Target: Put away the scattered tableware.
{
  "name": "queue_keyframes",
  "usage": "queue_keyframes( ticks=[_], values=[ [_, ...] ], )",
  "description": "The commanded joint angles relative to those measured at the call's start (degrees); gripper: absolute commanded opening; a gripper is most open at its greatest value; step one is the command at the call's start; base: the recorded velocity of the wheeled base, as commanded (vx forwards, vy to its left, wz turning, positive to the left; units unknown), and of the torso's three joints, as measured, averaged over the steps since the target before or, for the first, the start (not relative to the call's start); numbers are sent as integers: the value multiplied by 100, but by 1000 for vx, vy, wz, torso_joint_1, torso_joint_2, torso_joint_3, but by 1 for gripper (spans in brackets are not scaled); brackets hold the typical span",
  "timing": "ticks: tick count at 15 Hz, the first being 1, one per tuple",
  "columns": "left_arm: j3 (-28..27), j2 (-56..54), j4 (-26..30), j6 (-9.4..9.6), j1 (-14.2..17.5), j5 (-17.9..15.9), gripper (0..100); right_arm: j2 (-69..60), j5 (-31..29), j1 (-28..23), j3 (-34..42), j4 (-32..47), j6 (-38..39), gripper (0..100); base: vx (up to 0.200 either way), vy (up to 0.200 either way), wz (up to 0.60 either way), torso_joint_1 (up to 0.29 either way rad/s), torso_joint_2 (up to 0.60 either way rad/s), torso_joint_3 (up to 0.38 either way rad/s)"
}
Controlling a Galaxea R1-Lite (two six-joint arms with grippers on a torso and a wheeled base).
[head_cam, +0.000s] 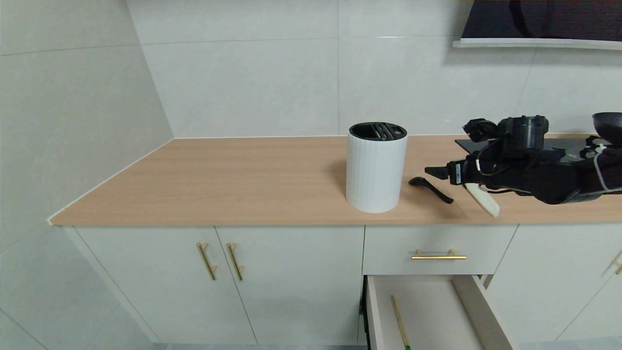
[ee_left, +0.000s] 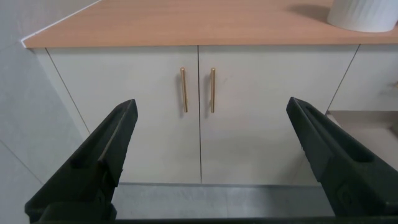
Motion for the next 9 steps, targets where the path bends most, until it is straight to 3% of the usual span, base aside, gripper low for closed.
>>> queue_keyframes(
  ticks=[1,5,9],
  values=[
    [0,1,0,-1,2,-3,100,483,147,-127,-113,-104,-8,100,0,0,0,0,0,0],
    [0,1,0,-1,2,-3,100,1001,208,-250,-236,-728,-87,100,0,0,0,0,0,0],
    [0,1,0,-1,2,-3,100,1300,217,-303,-359,-808,-175,100,0,0,0,0,0,0]
  ],
)
